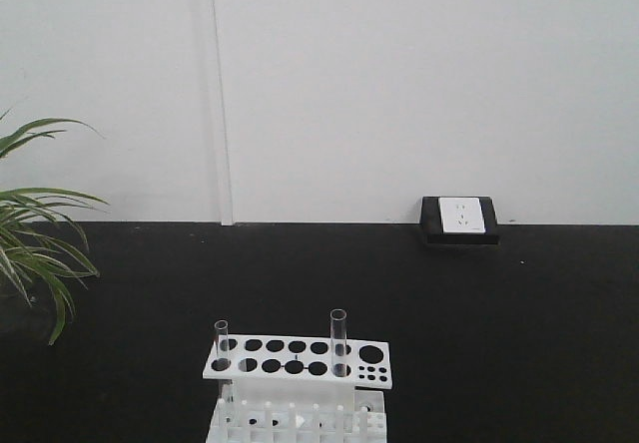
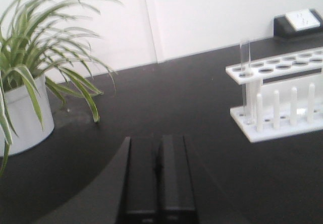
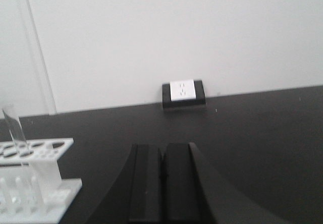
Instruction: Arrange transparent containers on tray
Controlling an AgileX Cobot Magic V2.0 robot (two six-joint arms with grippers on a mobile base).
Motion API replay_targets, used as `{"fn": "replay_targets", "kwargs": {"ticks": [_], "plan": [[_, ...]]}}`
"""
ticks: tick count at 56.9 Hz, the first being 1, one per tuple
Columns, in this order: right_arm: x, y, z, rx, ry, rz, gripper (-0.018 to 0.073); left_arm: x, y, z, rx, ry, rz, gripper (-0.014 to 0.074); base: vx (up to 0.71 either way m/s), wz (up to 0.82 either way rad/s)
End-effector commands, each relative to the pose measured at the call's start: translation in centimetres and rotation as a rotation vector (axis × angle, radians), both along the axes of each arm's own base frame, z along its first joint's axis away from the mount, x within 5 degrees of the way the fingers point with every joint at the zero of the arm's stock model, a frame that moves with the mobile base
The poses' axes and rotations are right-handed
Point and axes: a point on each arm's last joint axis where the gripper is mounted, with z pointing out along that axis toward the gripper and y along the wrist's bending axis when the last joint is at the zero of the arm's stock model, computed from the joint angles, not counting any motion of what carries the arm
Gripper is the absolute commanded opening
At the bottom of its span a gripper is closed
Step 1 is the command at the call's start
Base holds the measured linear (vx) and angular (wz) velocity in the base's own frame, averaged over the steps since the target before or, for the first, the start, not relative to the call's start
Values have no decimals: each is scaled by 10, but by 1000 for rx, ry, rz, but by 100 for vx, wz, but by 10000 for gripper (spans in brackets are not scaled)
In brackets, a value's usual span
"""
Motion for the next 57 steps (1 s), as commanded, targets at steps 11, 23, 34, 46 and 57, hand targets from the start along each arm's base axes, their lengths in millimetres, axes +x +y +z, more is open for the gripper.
{"fn": "replay_targets", "kwargs": {"ticks": [11,23,34,46,57], "plan": [[-3,0,14,-3,-138,1,-11,-6,-1,26,-231,-343,-47,-6,0,0],[-16,0,76,-43,-281,-7,-11,-20,1,82,-241,-447,-56,-6,0,0],[-12,1,172,-130,-363,-30,-11,-20,0,169,-165,-519,-44,-6,0,0],[49,3,237,-147,-334,-23,-11,45,-6,227,-150,-418,-37,-6,0,0],[106,5,234,-143,-213,-11,-11,105,-12,229,-145,-314,-33,-6,0,0]]}}
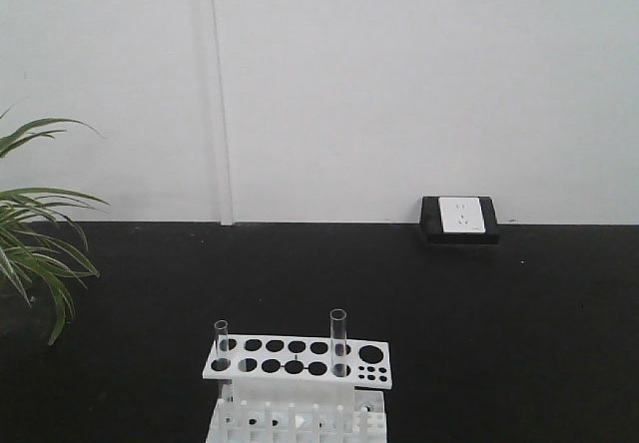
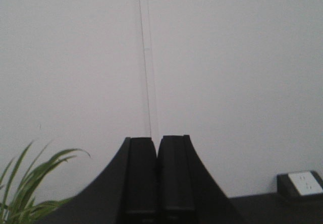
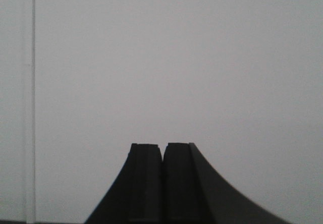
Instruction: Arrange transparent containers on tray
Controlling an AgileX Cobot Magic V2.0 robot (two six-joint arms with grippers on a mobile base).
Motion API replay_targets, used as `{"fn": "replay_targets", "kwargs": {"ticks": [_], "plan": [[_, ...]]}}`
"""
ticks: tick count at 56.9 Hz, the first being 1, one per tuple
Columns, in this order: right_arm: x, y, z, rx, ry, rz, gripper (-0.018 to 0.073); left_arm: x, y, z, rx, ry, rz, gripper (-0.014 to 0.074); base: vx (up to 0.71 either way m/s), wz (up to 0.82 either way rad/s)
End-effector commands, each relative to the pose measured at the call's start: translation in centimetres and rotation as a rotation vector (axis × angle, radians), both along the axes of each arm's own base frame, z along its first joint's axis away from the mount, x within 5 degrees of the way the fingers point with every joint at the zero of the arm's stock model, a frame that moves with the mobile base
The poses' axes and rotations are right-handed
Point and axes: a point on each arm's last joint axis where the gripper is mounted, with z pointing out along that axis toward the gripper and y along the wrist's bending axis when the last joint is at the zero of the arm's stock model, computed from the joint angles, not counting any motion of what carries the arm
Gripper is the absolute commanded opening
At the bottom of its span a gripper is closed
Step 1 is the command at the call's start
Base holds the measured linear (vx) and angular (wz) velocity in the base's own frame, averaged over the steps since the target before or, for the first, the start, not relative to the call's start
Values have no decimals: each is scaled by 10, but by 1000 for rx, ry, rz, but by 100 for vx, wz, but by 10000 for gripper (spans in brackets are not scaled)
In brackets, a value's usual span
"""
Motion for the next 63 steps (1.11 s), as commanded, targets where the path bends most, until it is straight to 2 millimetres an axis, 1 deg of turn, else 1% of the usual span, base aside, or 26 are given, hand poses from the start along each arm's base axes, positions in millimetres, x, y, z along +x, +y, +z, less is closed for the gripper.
{"fn": "replay_targets", "kwargs": {"ticks": [1,6,11,17,24,30,33,38,44,50,53,57,63], "plan": [[23,1,6,-12,-18,4,-11,20,-2,12,-7,-49,-3,-6,0,0],[39,2,-4,-14,37,4,-10,35,-4,4,-8,-10,-5,-6,0,0],[49,2,-10,-15,70,4,-7,44,-5,-2,-6,20,-5,0,0,0],[53,2,-12,-10,82,6,5,47,-5,-5,-4,46,-4,18,0,0],[53,2,-12,-10,80,6,52,47,-5,-6,-2,51,-4,64,0,0],[53,2,-12,-10,82,6,132,47,-5,-6,-2,51,-4,129,0,0],[53,2,-12,-10,82,6,189,47,-5,-6,-2,51,-4,172,0,0],[53,2,-12,-10,83,6,301,47,-5,-6,-2,51,-4,256,0,0],[53,2,-12,-10,83,6,480,47,-5,-6,-2,51,-4,379,0,0],[53,2,-12,-11,83,6,613,47,-5,-6,-1,53,-4,507,0,0],[53,2,-12,-11,83,6,681,47,-5,-6,-1,56,-4,554,0,0],[53,2,-12,-12,83,5,731,47,-5,-6,-2,55,-4,611,0,0],[53,2,-12,-13,83,5,726,47,-5,-6,-2,53,-4,637,0,0]]}}
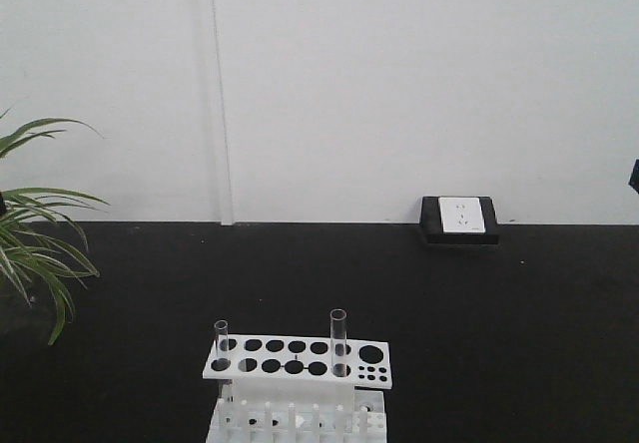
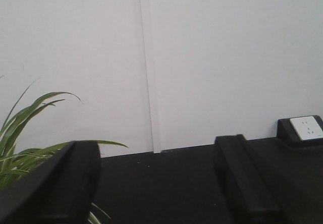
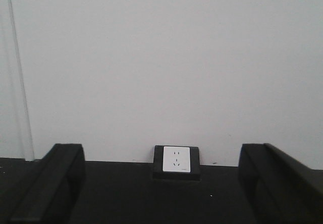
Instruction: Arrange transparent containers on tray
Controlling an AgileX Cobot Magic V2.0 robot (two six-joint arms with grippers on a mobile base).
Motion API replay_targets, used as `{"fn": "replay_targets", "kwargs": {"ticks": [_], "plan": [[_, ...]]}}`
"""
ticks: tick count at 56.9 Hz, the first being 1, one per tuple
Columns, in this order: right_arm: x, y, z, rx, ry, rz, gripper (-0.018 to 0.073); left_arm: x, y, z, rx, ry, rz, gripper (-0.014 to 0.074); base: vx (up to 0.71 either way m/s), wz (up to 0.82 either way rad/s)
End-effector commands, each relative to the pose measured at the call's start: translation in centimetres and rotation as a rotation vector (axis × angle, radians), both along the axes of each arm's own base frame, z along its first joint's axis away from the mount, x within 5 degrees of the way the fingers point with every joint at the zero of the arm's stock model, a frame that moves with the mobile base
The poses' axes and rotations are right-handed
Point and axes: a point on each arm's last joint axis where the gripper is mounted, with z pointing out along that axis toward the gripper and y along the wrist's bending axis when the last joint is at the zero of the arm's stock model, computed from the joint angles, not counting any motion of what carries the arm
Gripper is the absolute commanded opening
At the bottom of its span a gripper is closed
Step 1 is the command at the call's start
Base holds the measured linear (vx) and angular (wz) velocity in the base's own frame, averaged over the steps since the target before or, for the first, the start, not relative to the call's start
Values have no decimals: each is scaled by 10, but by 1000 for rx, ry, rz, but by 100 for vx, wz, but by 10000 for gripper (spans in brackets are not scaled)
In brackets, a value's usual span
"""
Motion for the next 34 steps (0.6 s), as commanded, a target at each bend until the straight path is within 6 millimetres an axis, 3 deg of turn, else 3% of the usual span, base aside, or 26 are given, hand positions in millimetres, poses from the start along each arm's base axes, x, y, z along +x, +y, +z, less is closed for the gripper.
{"fn": "replay_targets", "kwargs": {"ticks": [1,15,22,29,34], "plan": [[-5,0,22,-8,-128,9,724,-5,0,23,-20,-131,-3,636,0,0],[-6,1,25,5,-170,18,662,-6,0,29,-100,-191,-18,584,0,0],[-6,3,25,-46,-194,27,610,-6,-1,25,-61,-186,-21,554,0,0],[-9,8,10,-96,-280,81,557,-5,-4,8,17,-192,-44,523,0,0],[-11,13,-13,-69,-278,136,536,-6,-7,-9,19,-180,-70,511,0,0]]}}
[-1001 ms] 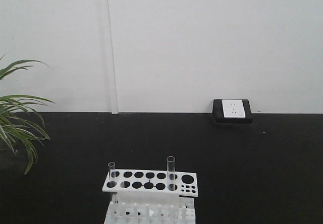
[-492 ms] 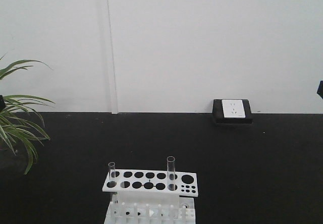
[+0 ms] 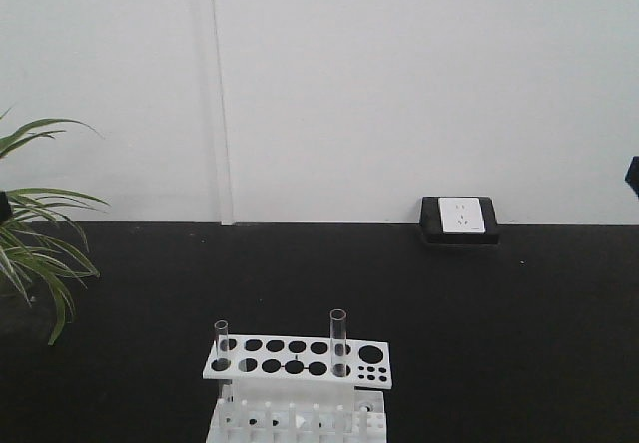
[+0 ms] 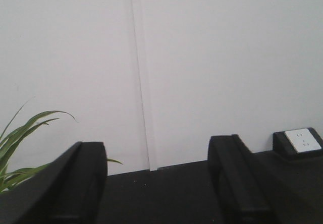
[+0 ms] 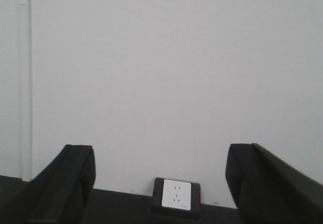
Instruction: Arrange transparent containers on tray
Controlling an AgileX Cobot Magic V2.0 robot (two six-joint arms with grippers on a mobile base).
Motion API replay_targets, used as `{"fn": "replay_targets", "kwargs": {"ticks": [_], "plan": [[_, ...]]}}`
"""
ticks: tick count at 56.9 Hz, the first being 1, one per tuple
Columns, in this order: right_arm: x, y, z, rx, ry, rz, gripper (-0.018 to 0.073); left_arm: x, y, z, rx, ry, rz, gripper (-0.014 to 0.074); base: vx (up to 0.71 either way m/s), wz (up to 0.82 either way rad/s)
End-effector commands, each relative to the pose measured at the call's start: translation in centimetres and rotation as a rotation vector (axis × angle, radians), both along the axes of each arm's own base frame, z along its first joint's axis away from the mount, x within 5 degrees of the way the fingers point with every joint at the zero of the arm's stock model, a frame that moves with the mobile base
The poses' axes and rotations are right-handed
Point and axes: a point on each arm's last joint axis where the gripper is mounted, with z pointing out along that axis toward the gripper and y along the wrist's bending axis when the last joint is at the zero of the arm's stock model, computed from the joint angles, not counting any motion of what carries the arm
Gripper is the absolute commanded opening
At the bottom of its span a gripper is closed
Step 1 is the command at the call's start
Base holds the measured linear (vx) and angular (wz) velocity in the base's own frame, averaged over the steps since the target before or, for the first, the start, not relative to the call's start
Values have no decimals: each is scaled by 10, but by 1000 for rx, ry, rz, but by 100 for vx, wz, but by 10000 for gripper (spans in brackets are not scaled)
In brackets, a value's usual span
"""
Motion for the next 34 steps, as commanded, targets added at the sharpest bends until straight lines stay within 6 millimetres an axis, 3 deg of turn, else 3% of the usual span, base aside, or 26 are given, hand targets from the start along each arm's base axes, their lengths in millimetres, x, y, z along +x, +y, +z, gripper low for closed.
{"fn": "replay_targets", "kwargs": {"ticks": [1,9,17,34], "plan": [[-8,7,-3,15,-132,87,534,-6,-5,0,-19,-105,-48,507,0,0],[-11,15,-43,46,-47,186,530,-9,-12,-30,-54,-45,-109,492,0,0],[-12,24,-71,-6,19,286,530,-8,-22,-59,0,8,-188,491,0,0],[-4,36,-83,-50,21,427,530,33,-47,-101,-83,31,-365,491,0,0]]}}
